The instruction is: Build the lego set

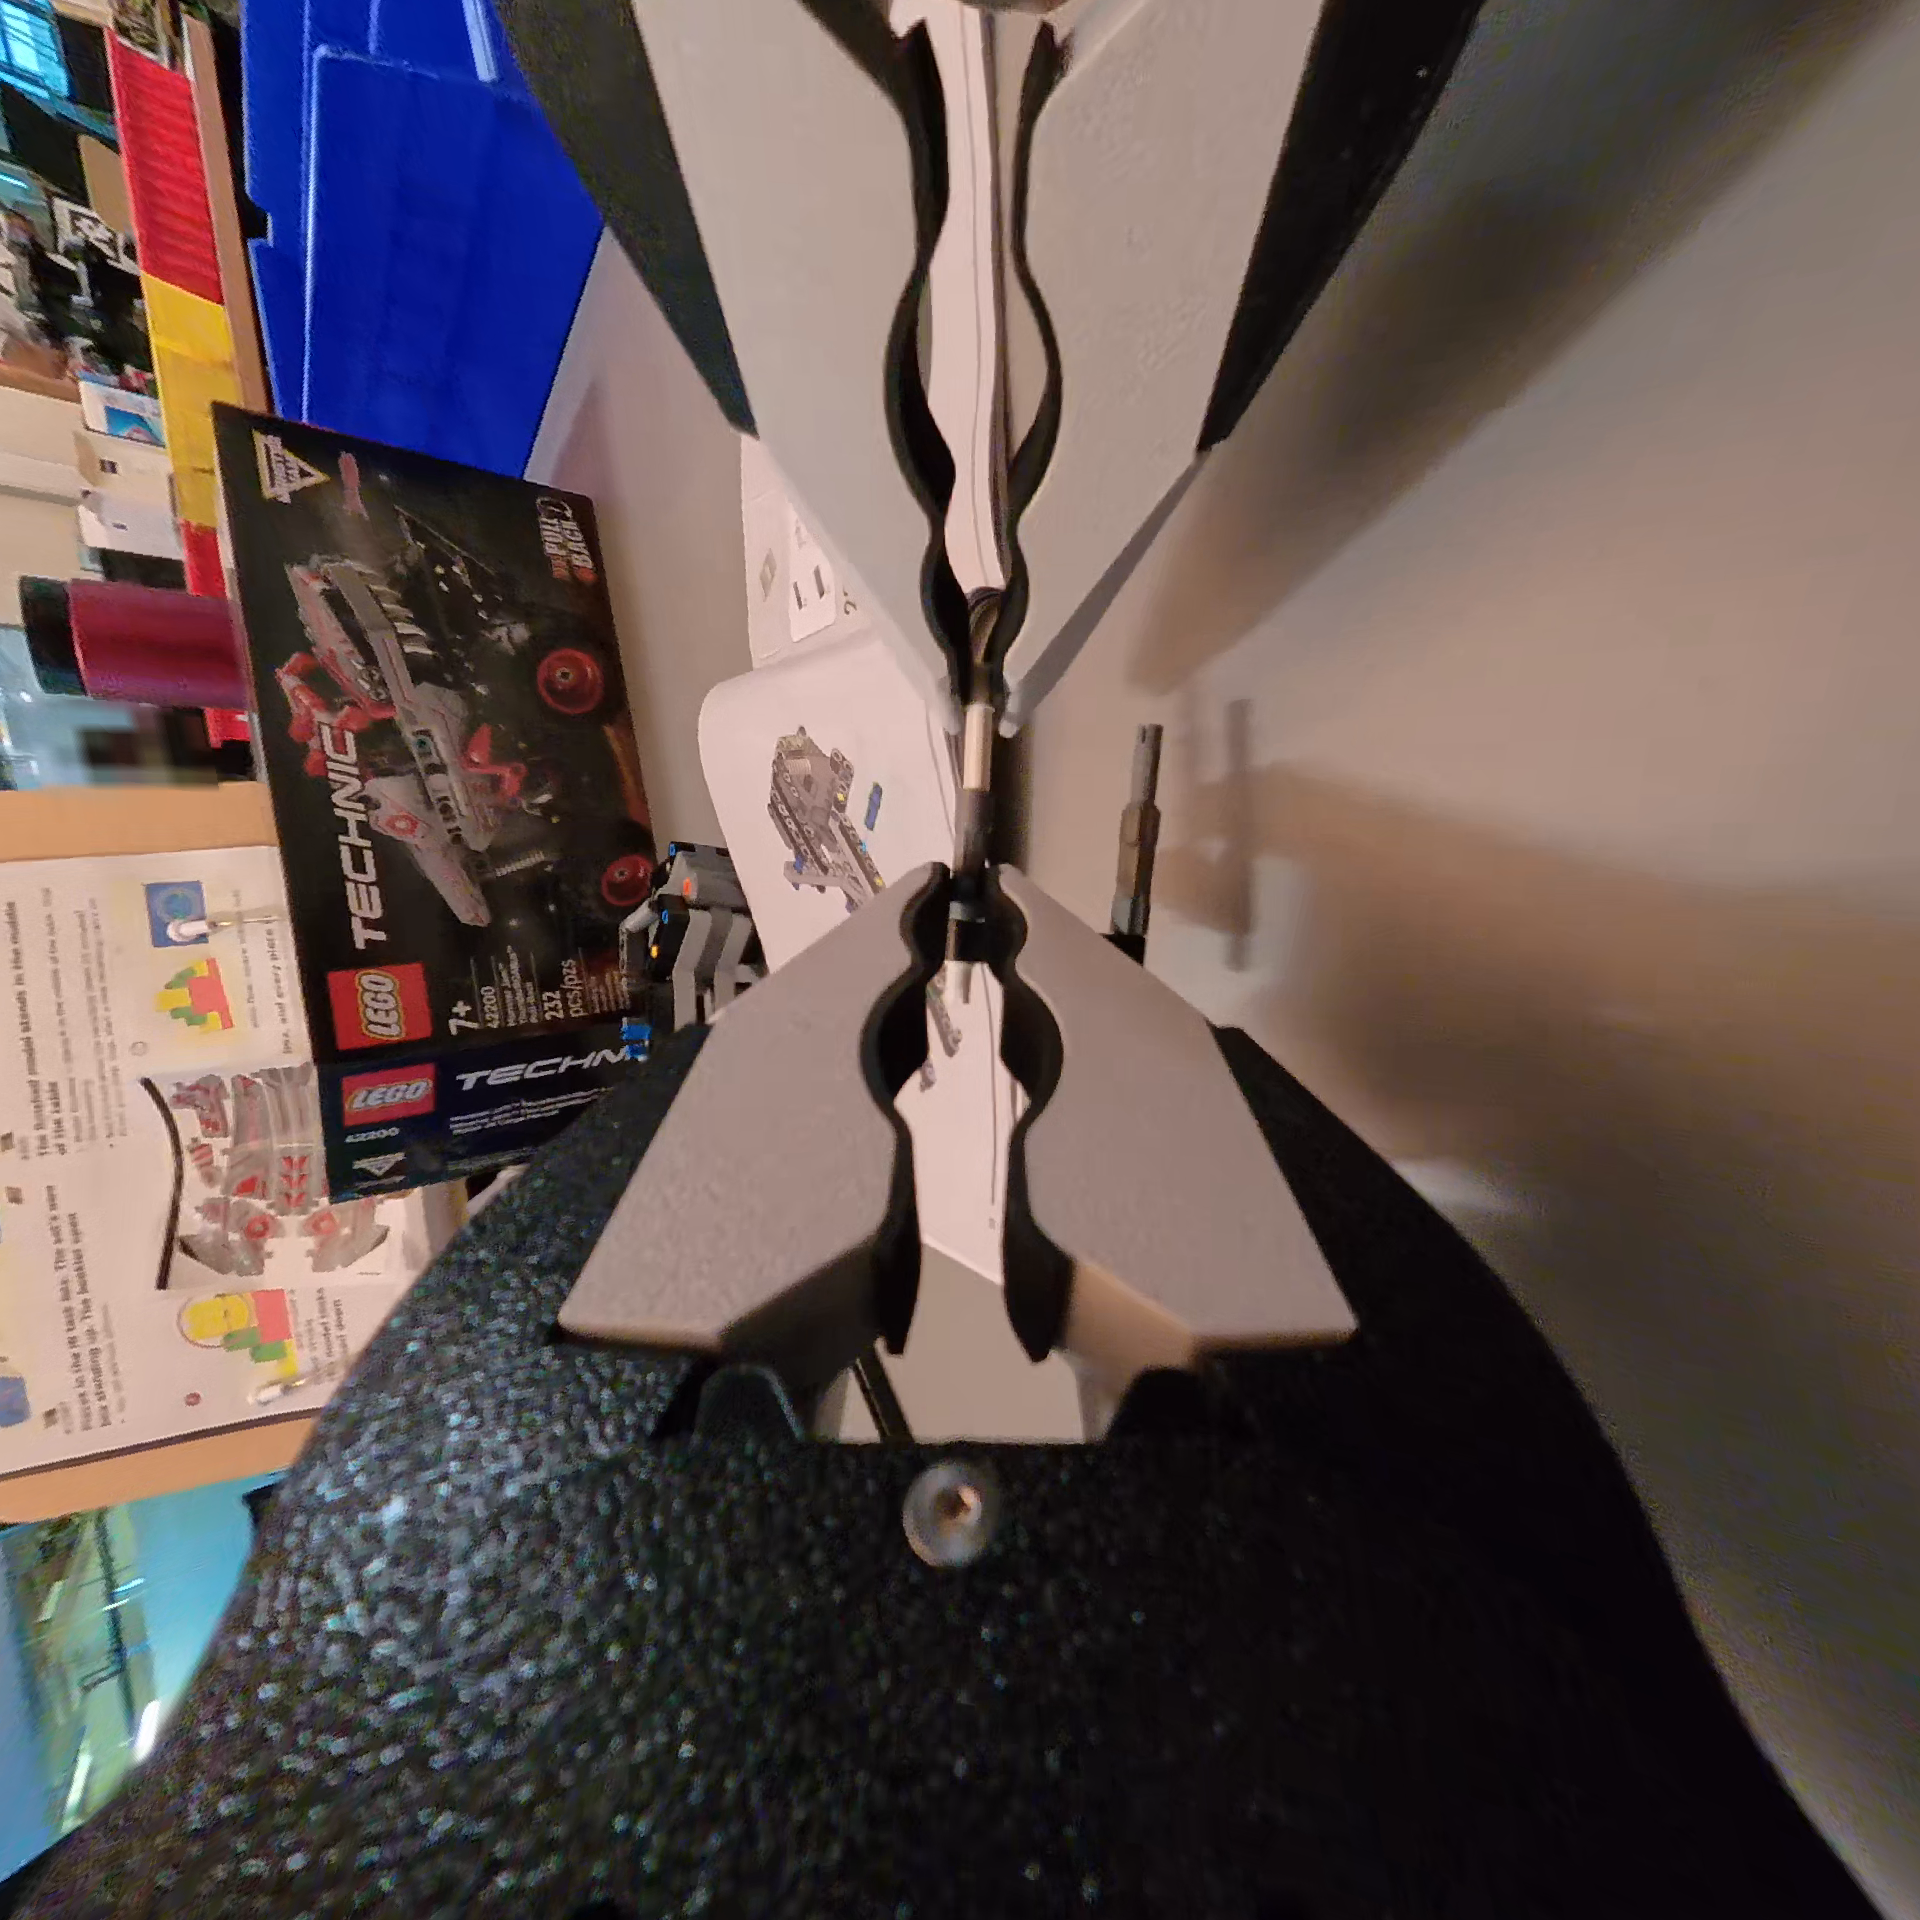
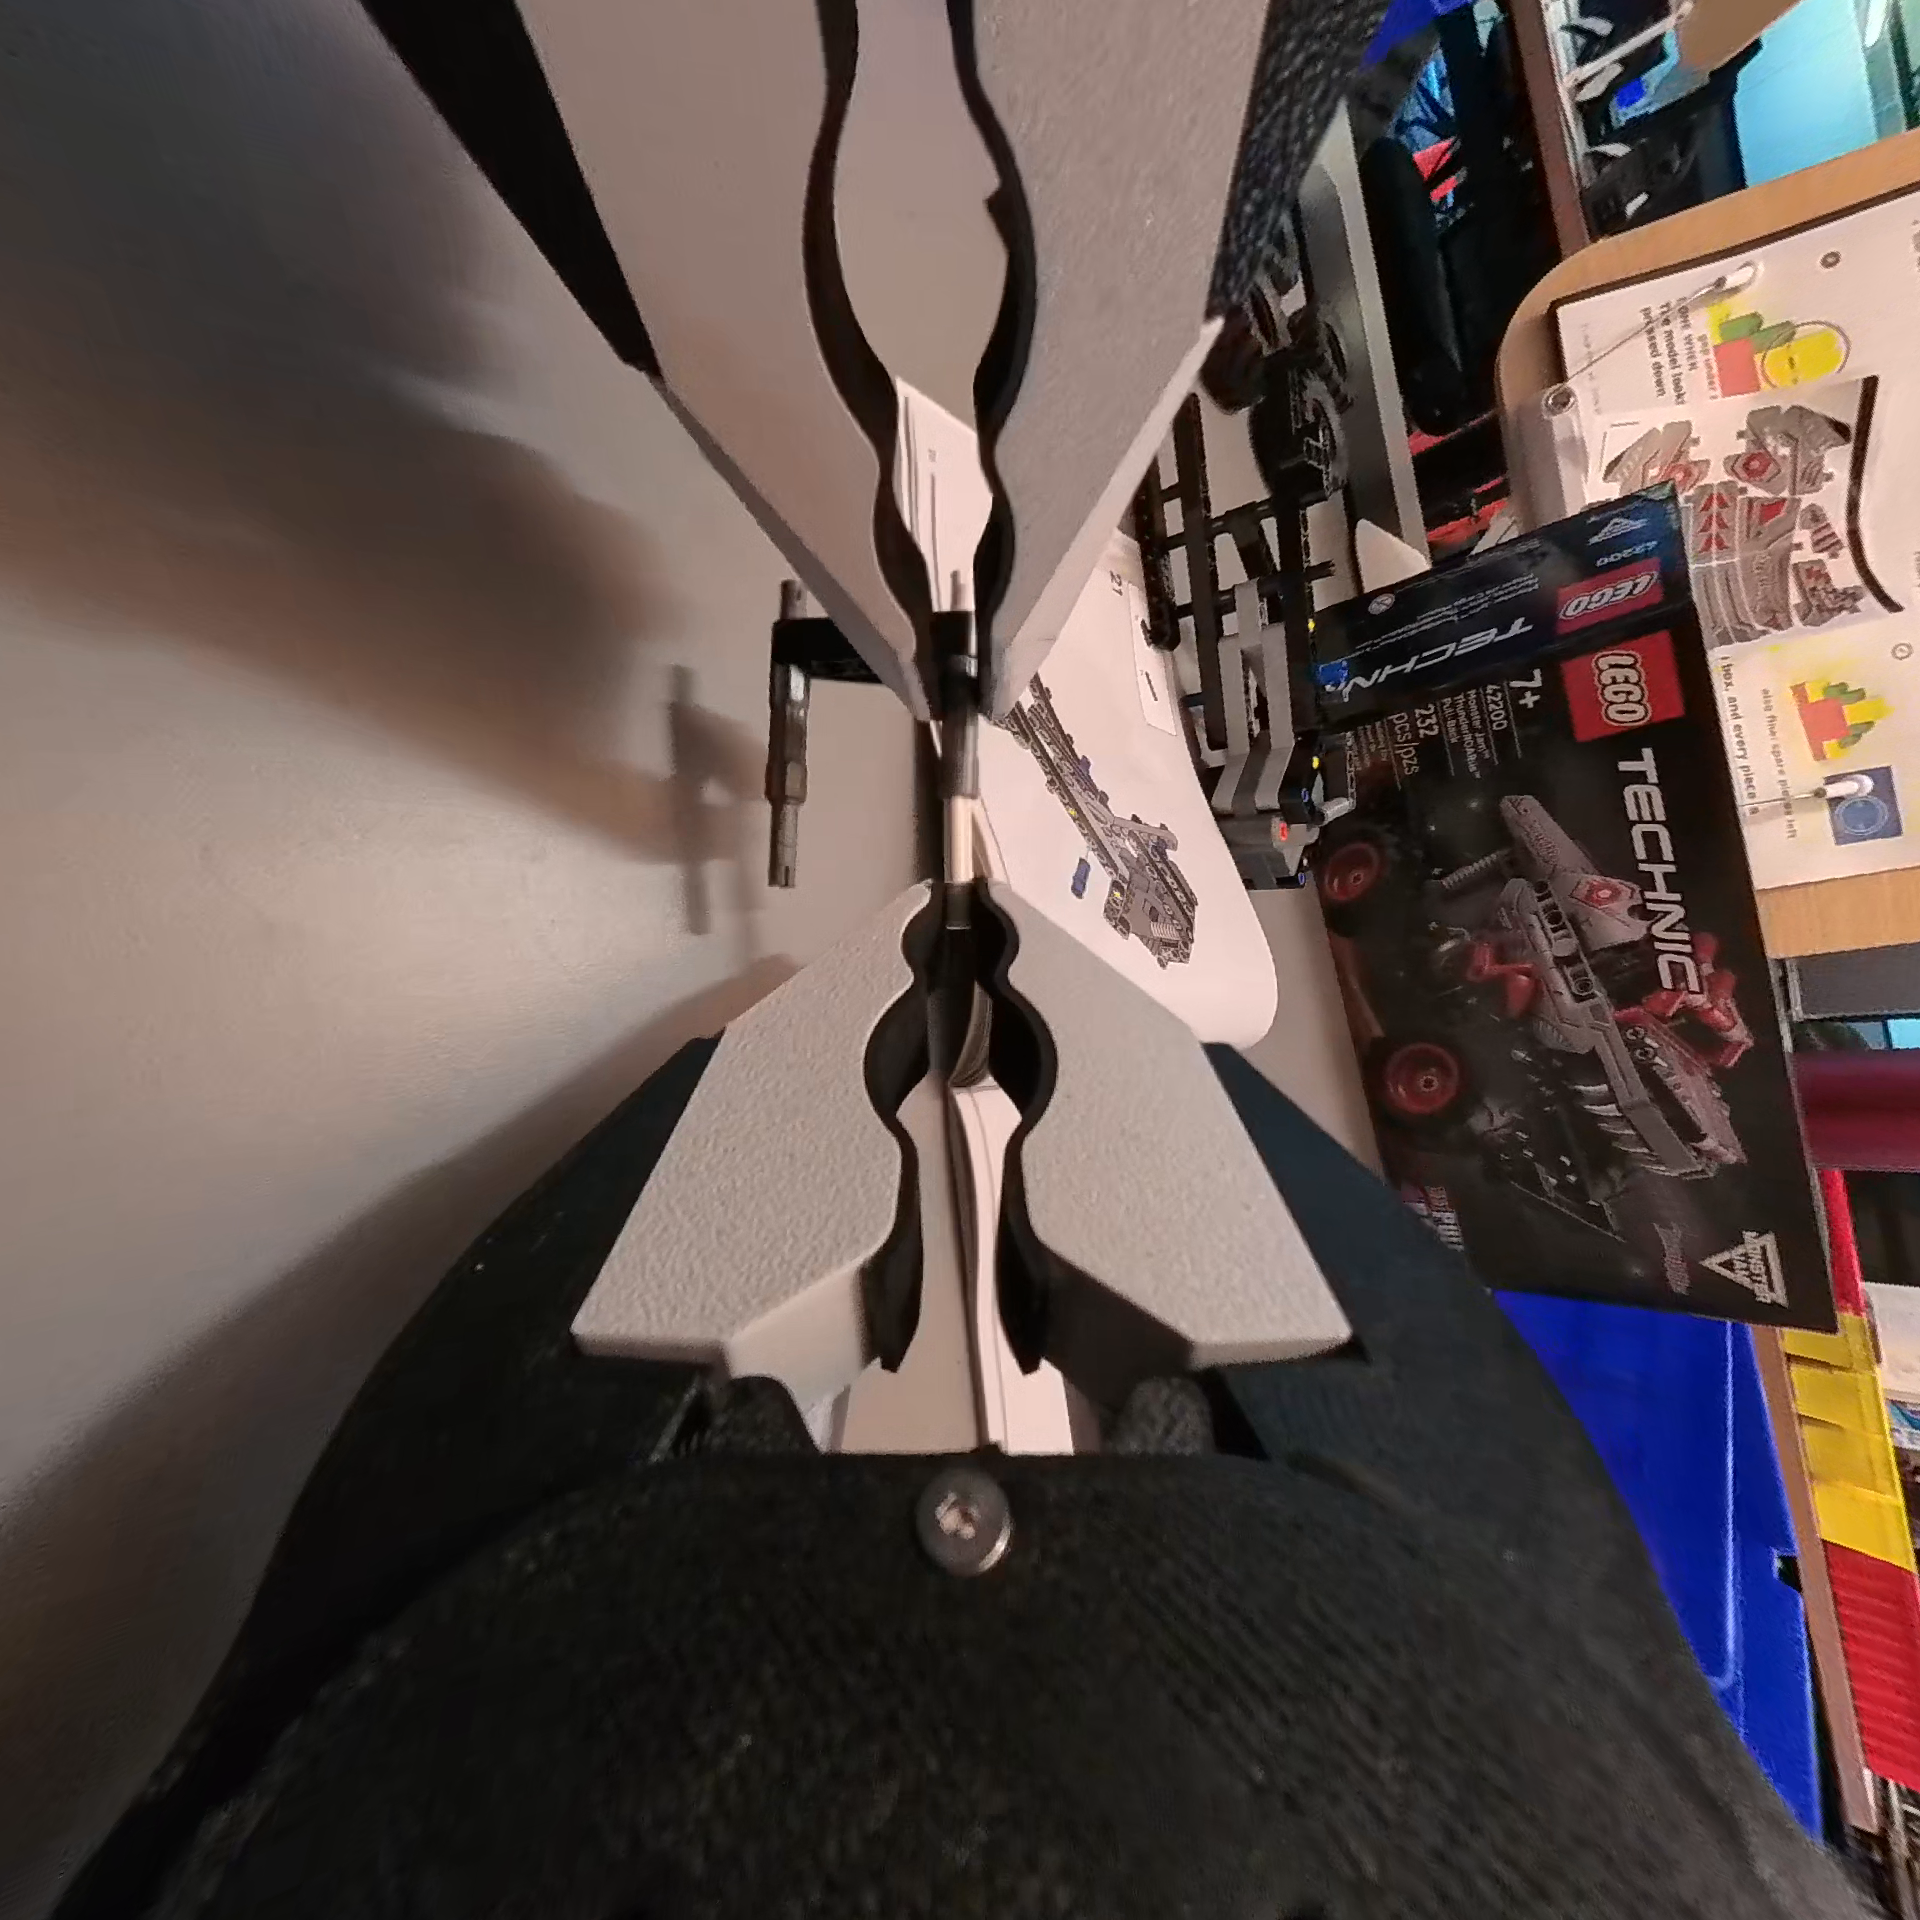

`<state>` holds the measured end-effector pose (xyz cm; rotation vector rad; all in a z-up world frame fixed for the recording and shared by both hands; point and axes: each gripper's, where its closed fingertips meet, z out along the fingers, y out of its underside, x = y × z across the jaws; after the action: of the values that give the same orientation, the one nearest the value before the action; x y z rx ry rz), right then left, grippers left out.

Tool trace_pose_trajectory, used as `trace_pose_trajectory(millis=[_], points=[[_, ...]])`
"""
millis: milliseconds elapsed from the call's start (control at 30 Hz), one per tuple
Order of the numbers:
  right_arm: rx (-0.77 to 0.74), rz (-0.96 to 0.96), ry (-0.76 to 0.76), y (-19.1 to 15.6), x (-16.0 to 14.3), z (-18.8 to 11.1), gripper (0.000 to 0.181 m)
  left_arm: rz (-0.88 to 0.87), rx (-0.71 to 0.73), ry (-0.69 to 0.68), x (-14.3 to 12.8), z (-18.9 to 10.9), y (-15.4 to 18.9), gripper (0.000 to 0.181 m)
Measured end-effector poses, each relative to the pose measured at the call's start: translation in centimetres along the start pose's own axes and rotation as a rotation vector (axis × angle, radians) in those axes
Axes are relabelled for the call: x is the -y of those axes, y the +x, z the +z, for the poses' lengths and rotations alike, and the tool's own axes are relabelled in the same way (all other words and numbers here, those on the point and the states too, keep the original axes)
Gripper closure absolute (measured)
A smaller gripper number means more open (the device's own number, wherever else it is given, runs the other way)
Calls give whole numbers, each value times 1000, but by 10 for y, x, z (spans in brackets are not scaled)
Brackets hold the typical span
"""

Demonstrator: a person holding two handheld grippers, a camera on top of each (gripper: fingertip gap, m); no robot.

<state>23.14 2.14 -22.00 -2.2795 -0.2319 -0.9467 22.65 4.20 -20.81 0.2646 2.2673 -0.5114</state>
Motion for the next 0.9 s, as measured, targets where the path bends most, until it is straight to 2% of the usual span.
trace_pose_trajectory(millis=[33,200,300,367,533,633,733,833,900], points=[[0,3,-3,0,-1,0,179,16,12,-2,0,0,0,177],[23,71,-3,0,-2,-1,180,143,87,-27,2,2,-4,177],[17,112,12,3,-2,-1,180,159,117,-26,3,1,-7,177],[-25,72,8,7,-2,-2,180,141,118,-20,3,0,-8,177],[-144,-160,-60,10,-3,2,179,38,57,39,5,-1,-5,178],[-181,-254,-72,10,-3,3,179,-64,-6,120,9,-2,-2,178],[-222,-250,43,10,19,0,179,-230,-82,279,24,-8,-2,181],[-207,-238,-41,13,-1,4,179,-264,-186,199,-1,-4,9,181],[-154,-209,-56,7,-13,8,180,-405,-205,173,-15,2,6,181]])
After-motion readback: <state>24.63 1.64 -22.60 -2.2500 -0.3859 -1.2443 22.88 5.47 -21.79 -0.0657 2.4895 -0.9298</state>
